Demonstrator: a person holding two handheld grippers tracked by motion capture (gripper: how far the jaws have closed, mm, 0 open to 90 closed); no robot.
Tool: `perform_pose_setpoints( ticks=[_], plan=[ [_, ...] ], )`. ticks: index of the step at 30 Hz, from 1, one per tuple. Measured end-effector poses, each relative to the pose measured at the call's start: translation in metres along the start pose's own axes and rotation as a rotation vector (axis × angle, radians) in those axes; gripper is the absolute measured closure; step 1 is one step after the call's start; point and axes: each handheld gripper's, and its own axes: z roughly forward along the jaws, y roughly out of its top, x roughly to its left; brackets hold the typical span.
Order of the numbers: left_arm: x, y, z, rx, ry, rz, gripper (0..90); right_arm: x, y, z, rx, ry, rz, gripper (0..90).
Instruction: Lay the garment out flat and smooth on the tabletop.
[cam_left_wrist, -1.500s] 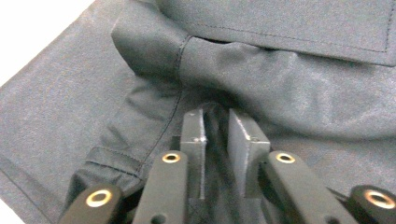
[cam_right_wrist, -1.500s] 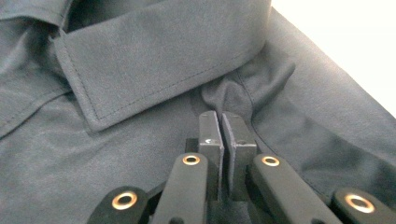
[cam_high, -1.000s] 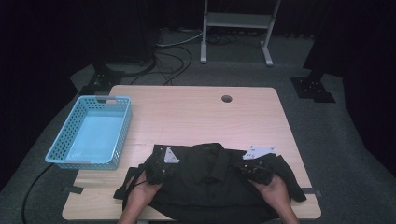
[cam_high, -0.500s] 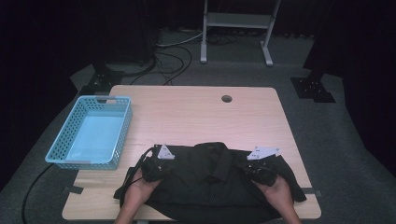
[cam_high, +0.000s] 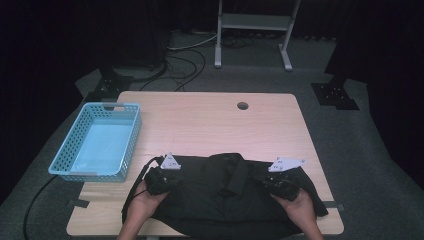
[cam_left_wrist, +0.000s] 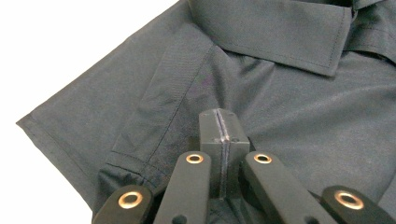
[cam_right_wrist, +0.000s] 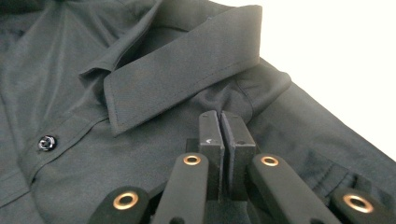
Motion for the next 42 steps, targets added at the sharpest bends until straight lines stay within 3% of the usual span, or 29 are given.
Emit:
perform_pose_setpoints(
  ticks=[4, 11, 13, 19, 23, 26, 27, 28, 29, 30, 31, 32, 33, 34, 35, 37, 39, 41, 42],
  plan=[
    [-0.007, 0.001, -0.007, 0.0, -0.01, 0.025, 90.0, 0.003, -0.003, -0.005, -0.014, 0.017, 0.006, 88.0],
    [-0.025, -0.007, -0.027, -0.013, -0.065, 0.058, 90.0, 0.018, -0.009, -0.023, -0.045, 0.038, -0.018, 88.0],
    [-0.031, -0.012, -0.033, -0.021, -0.1, 0.061, 90.0, 0.026, -0.013, -0.029, -0.046, 0.054, -0.03, 88.0],
    [-0.037, -0.019, -0.038, -0.04, -0.128, 0.064, 90.0, 0.038, -0.019, -0.036, -0.04, 0.081, -0.034, 88.0],
    [-0.017, -0.01, -0.03, -0.112, -0.107, 0.007, 90.0, 0.028, -0.013, -0.028, -0.034, 0.072, -0.021, 88.1],
    [0.016, 0.015, -0.022, -0.18, -0.06, -0.049, 90.0, 0.001, 0.011, -0.015, -0.039, 0.032, -0.008, 88.5],
    [0.035, 0.032, -0.02, -0.215, -0.042, -0.076, 90.0, -0.011, 0.026, -0.01, -0.045, 0.009, -0.012, 88.6],
    [0.05, 0.051, -0.018, -0.243, -0.004, -0.088, 90.0, -0.03, 0.049, -0.004, -0.057, -0.022, -0.007, 88.7],
    [0.068, 0.08, -0.018, -0.259, 0.059, -0.08, 90.0, -0.047, 0.073, 0.0, -0.067, -0.064, -0.006, 88.6],
    [0.079, 0.098, -0.019, -0.273, 0.091, -0.081, 90.0, -0.069, 0.107, 0.005, -0.08, -0.141, 0.0, 87.6],
    [0.086, 0.109, -0.02, -0.287, 0.12, -0.086, 88.0, -0.081, 0.127, 0.006, -0.082, -0.202, 0.007, 84.3],
    [0.097, 0.129, -0.023, -0.304, 0.202, -0.109, 76.4, -0.089, 0.139, 0.007, -0.083, -0.254, 0.004, 76.4],
    [0.109, 0.146, -0.027, -0.321, 0.186, -0.146, 67.3, -0.1, 0.159, 0.005, -0.105, -0.345, 0.022, 59.3],
    [0.113, 0.152, -0.029, -0.338, 0.15, -0.168, 66.1, -0.111, 0.175, -0.001, -0.148, -0.32, 0.12, 55.9],
    [0.114, 0.156, -0.029, -0.346, 0.131, -0.171, 64.1, -0.114, 0.18, -0.004, -0.168, -0.275, 0.148, 54.1],
    [0.11, 0.154, -0.021, -0.301, 0.131, -0.139, 59.1, -0.107, 0.178, -0.003, -0.164, -0.287, 0.106, 51.2],
    [0.104, 0.142, -0.007, -0.255, 0.111, -0.123, 55.7, -0.102, 0.161, 0.009, -0.107, -0.238, 0.08, 47.8],
    [0.098, 0.126, 0.01, -0.217, 0.062, -0.143, 54.1, -0.099, 0.136, 0.024, -0.052, -0.21, 0.093, 47.4],
    [0.094, 0.118, 0.018, -0.193, 0.038, -0.156, 52.1, -0.098, 0.123, 0.032, -0.03, -0.179, 0.123, 46.7]
  ],
)
